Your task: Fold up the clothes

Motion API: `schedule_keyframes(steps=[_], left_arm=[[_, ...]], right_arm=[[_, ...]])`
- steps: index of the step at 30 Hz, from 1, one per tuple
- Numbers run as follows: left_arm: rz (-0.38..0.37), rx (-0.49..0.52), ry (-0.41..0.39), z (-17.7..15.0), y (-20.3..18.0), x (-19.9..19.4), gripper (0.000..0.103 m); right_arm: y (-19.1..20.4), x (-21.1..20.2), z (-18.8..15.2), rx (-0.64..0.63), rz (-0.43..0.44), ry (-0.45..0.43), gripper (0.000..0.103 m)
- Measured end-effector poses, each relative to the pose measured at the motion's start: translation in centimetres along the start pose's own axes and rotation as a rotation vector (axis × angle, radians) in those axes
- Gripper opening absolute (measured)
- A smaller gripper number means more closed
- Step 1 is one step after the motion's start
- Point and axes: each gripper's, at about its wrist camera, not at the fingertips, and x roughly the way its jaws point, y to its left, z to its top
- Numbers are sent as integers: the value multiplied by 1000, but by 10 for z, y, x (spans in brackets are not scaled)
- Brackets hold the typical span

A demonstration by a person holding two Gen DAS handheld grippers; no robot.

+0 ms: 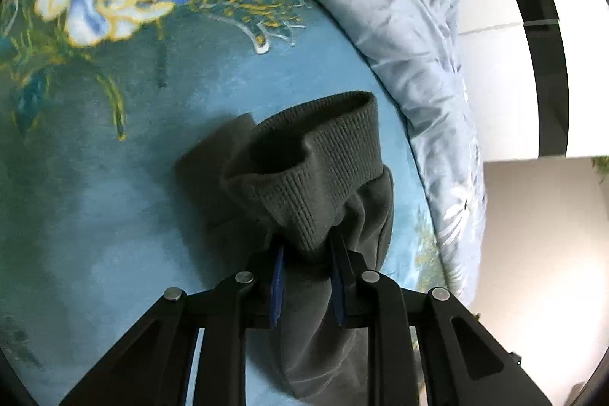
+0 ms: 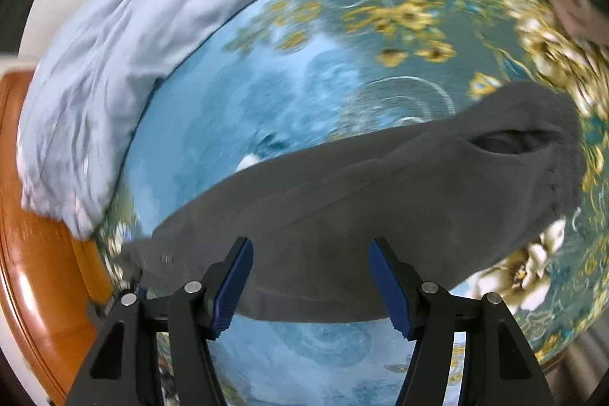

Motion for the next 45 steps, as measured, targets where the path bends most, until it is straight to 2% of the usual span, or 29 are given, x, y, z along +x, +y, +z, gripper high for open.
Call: schedule_keyframes(steps=[3, 6, 7, 8, 12, 15, 19, 20, 23, 26, 29, 34, 37, 39, 40, 43, 45], left_arm=[[33, -41, 17, 1, 31, 2, 23], [29, -17, 15, -8, 44, 0, 34], [40, 5, 15, -6, 44, 1, 43], [59, 28, 21, -4, 43, 3, 47], [51, 49, 45, 1, 44, 11, 50], [22, 12, 43, 2, 50, 16, 50], [-20, -72, 25, 1, 61, 15, 47], [-24, -82, 18, 0, 62, 13, 38], [-45, -116, -13, -8, 66, 3, 24], [-95, -144, -64, -21, 65, -17, 22], [-95, -136, -121, -36, 63, -46, 21], [-110, -194, -225, -64, 88, -123, 20], [-91, -177, -205, -74, 103, -148, 20], [-75, -142, -161, -70, 100, -146, 20], [-85, -124, -145, -68, 96, -144, 20], [-209, -54, -121, -64, 64, -137, 20], [-335, -15, -87, -58, 39, -131, 20]], right_arm=[[13, 0, -4, -72, -16, 7, 67], [14, -7, -6, -113, -42, 3, 67], [9, -11, -6, -114, -54, -6, 67], [6, -13, -5, -106, -59, -9, 67], [-16, -21, -2, -34, -66, -24, 67], [-30, -22, -3, 32, -61, -26, 67], [-33, -24, -6, 54, -53, -28, 67], [-32, -24, -7, 49, -53, -27, 67], [-27, -25, -9, 42, -40, -28, 67], [-21, -26, -13, 31, -23, -32, 67], [-13, -28, -17, 14, -8, -34, 67], [-5, -30, -25, -4, 20, -41, 67], [-3, -22, -33, -8, 29, -23, 67], [-3, -14, -41, 0, 33, -8, 67], [-2, -11, -44, 6, 38, -1, 67], [-1, -2, -54, 23, 47, 21, 67], [0, -2, -56, 16, 41, 25, 67]])
